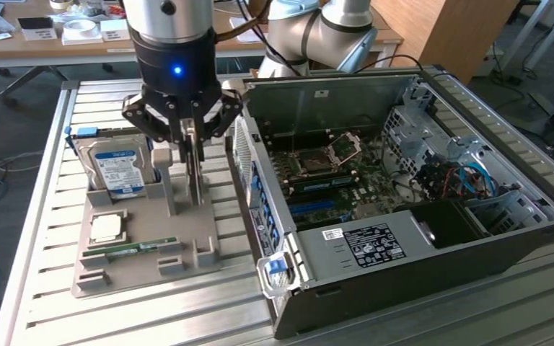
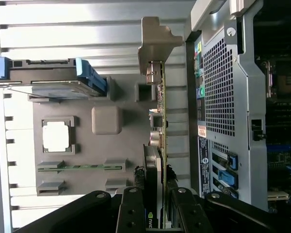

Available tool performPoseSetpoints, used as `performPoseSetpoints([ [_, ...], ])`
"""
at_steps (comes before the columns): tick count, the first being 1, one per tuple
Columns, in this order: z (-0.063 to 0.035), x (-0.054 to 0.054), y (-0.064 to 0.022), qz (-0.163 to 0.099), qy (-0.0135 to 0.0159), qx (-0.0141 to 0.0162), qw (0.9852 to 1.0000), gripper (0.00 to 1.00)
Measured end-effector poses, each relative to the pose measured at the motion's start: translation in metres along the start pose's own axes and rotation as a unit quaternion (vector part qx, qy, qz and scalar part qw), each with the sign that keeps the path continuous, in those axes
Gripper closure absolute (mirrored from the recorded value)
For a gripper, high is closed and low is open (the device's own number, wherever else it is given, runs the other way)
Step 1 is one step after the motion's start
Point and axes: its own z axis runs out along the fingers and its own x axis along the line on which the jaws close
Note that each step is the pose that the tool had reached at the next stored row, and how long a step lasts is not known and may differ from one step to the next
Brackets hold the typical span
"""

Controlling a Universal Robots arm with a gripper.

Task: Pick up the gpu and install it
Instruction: 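Pick up the gpu and move the gpu toward the slot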

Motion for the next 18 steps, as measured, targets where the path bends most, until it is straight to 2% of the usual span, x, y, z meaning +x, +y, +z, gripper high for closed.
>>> performPoseSetpoints([
  [6,-0.0100,0.000,0.0006,-0.003,0.0002,-0.0008,1.0000,0.73],
  [18,-0.0384,-0.001,0.0022,-0.003,0.0002,-0.0009,1.0000,0.73],
])
